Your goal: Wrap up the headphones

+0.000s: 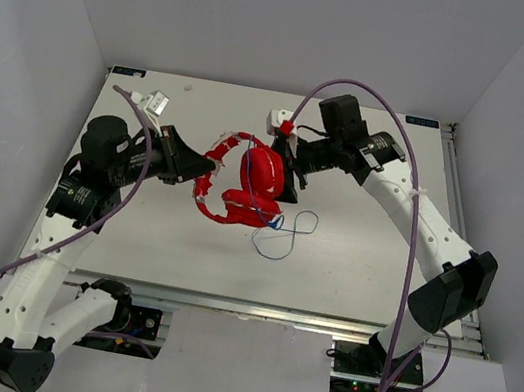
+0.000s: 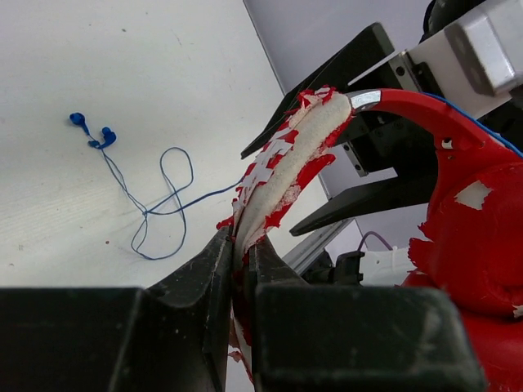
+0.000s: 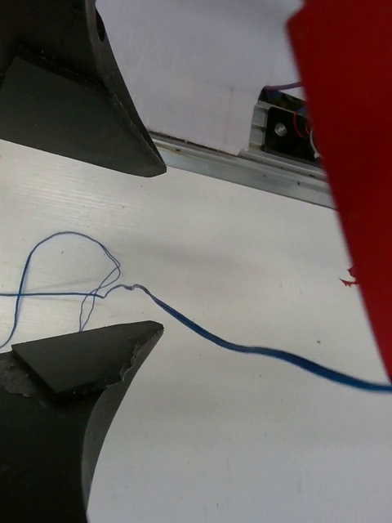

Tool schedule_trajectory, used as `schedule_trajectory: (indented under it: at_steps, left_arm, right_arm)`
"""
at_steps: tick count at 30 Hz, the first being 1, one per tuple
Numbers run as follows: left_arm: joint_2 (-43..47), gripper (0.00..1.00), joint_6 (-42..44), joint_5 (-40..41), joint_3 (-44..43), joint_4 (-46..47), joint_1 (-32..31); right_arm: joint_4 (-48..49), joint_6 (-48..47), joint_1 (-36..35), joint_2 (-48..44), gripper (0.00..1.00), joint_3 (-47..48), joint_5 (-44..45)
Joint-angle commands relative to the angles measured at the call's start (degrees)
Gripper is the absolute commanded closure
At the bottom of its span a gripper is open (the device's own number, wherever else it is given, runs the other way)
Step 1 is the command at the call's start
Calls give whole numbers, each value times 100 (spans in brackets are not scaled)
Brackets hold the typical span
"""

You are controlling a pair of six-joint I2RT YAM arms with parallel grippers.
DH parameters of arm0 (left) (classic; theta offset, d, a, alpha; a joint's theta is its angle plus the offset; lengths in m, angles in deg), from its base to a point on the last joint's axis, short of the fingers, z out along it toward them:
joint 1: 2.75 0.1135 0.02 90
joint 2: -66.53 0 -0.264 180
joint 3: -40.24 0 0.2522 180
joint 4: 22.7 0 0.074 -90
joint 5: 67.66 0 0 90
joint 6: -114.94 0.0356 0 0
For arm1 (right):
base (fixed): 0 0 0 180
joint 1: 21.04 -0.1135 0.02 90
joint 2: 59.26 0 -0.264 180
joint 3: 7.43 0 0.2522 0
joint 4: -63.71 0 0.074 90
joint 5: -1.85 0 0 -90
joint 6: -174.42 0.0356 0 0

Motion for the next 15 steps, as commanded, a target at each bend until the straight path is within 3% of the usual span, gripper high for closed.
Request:
schedule_trajectory:
  at_steps: [1,15]
  left_arm:
    - [-25,100,-357,-17,-403,60,-6]
    - [185,100,-627,24,-625,6,-6]
  right_arm:
    - [445,-184,55,-221,20,-429,-518]
    - [2405,346,563,-366,18,-1765,-762]
